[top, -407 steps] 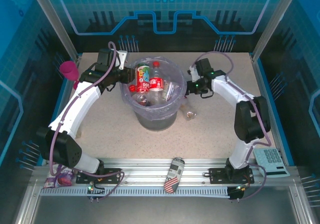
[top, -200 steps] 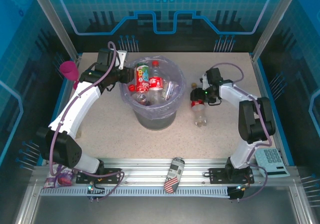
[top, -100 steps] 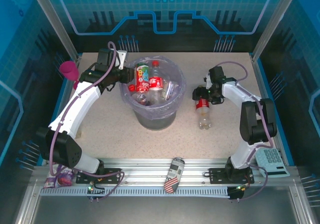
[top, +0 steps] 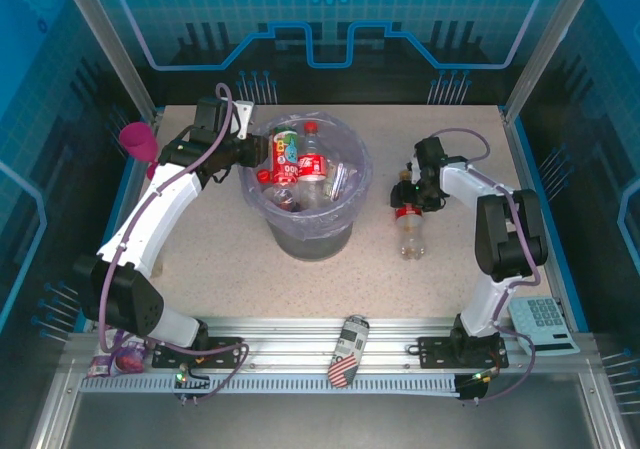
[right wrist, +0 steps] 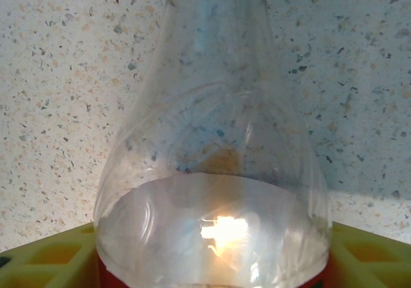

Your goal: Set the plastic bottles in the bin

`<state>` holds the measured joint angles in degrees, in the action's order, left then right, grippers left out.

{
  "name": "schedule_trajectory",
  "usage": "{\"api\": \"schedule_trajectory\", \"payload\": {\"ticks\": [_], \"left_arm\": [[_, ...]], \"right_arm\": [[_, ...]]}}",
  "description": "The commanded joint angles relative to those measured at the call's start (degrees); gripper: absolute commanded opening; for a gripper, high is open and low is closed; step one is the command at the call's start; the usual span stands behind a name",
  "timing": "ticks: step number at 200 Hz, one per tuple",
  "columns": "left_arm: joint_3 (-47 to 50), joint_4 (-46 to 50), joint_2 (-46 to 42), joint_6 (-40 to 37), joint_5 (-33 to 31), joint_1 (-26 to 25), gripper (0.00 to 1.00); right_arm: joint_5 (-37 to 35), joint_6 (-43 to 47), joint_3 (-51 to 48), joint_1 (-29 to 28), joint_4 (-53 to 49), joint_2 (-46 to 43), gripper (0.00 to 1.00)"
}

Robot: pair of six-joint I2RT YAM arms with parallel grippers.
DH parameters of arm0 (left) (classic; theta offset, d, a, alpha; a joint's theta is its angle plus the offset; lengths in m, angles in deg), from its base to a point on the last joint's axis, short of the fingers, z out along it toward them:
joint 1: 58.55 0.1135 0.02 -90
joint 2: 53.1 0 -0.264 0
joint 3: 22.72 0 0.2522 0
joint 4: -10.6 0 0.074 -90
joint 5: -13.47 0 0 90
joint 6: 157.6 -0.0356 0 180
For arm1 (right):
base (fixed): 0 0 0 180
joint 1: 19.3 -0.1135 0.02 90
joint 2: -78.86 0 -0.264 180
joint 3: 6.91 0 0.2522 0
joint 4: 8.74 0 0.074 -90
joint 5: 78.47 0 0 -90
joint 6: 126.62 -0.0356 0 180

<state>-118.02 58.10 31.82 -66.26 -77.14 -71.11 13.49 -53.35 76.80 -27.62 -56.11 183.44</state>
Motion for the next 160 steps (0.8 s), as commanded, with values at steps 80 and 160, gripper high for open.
{"api": "schedule_trajectory", "payload": {"ticks": [80,160], "left_arm": [[4.33,8.02,4.38,-1.33,-1.88,-0.16,0.46],[4.24,7.88,4.04,-0.91,-1.63,-0.16,0.46]], "right_arm": [[14.34,-4.92,-3.45,3.97,8.52,-19.52,0.58],[13.87,-9.29,6.20,2.31,9.81,-35.97,0.51]]}}
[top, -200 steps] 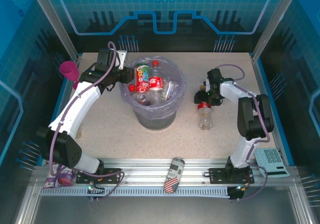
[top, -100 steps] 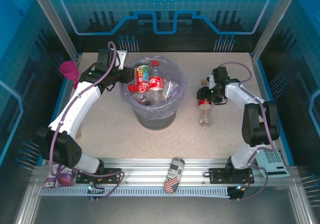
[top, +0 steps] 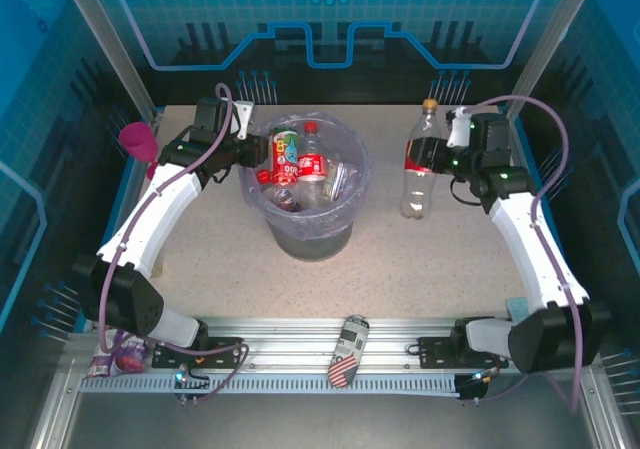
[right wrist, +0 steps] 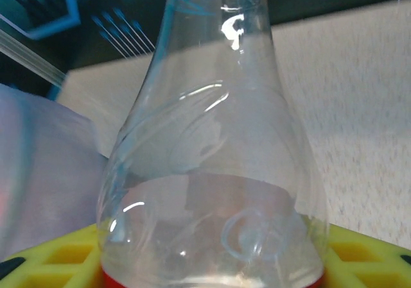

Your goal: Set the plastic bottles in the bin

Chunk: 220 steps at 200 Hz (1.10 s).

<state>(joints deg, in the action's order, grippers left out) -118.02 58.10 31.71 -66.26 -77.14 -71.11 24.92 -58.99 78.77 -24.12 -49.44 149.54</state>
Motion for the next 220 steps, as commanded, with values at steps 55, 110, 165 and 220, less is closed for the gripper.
{"api": "schedule_trajectory", "payload": {"ticks": [55,110,165,220], "left_arm": [[4.37,7.40,3.79,-0.11,-1.45,-0.17,0.44],[4.45,7.31,3.60,0.24,-1.44,-0.18,0.44],[4.79,6.55,2.70,0.59,-1.77,-0.12,0.41],[5.16,5.60,1.72,1.17,-2.56,-0.10,0.39]], "right_arm": [[-2.65,-6.07,15.46,-15.88,8.73,2.44,0.51],[-5.77,-6.60,22.60,-24.25,8.76,13.57,0.51],[-8.46,-7.76,21.52,-27.59,7.64,20.17,0.51],[-15.04,-7.25,18.51,-31.45,3.02,21.41,0.52]]}}
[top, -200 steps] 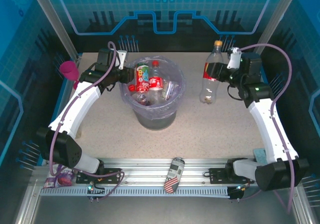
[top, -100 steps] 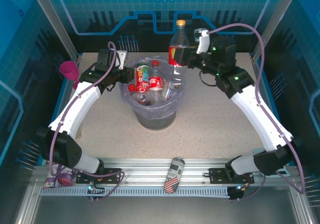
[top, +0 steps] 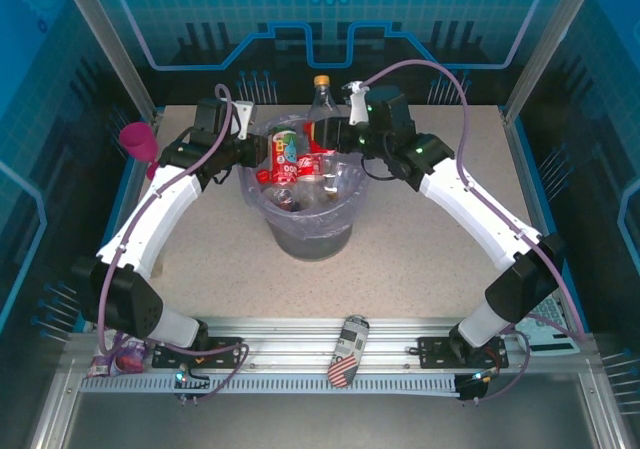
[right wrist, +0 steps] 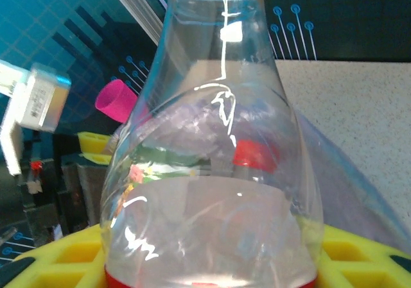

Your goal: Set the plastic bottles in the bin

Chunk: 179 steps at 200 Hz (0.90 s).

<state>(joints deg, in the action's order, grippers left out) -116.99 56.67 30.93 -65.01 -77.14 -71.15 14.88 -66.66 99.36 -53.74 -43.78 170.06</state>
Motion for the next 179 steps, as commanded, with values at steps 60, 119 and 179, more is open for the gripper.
{"api": "schedule_trajectory", "payload": {"ticks": [60,119,179], "left_arm": [[4.50,6.21,1.72,0.48,-2.92,-0.03,0.37],[4.51,6.00,1.14,0.40,-3.08,0.03,0.37],[3.11,6.91,-1.77,0.31,-4.01,0.21,0.49]], "right_arm": [[-5.01,-3.99,-9.45,-3.36,-0.45,1.22,0.52],[-7.23,0.27,-6.61,-3.46,-3.21,-0.84,0.61],[-10.88,8.97,2.17,-3.16,-11.64,-1.51,0.81]]}}
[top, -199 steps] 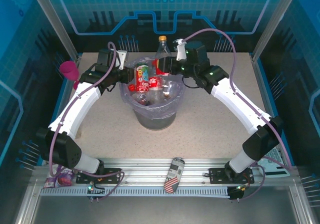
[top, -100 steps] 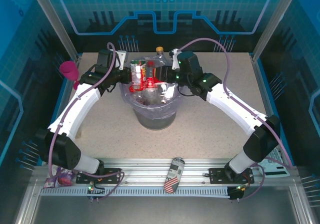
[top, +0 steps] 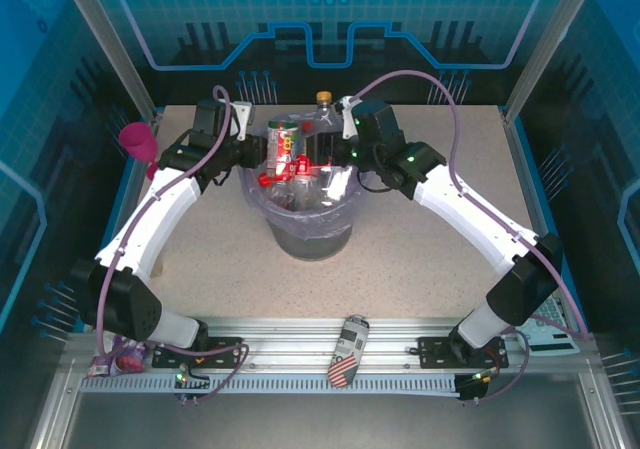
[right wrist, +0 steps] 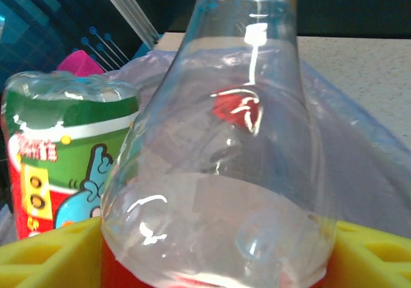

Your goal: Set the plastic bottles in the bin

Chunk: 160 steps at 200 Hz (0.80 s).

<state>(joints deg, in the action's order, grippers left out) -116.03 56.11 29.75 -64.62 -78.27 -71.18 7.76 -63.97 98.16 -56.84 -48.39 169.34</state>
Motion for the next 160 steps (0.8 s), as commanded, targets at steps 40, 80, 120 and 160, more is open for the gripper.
{"api": "schedule_trajectory", "payload": {"ticks": [40,80,120,160], "left_arm": [[-0.75,9.08,-2.57,-0.24,-4.12,0.23,0.65],[-3.77,10.43,-5.22,-0.23,-4.99,0.23,0.78],[-6.33,10.63,-8.19,1.86,-2.23,0.14,0.84],[-8.08,11.03,-9.45,4.44,2.28,-0.68,0.81]], "right_arm": [[-2.94,9.48,7.12,1.37,-11.29,-1.52,0.85],[-1.94,10.74,9.24,2.77,-14.75,-2.03,0.86],[0.00,9.59,8.30,3.34,-14.82,-1.48,0.73],[2.68,7.92,4.57,3.39,-12.27,-0.91,0.65]]}}
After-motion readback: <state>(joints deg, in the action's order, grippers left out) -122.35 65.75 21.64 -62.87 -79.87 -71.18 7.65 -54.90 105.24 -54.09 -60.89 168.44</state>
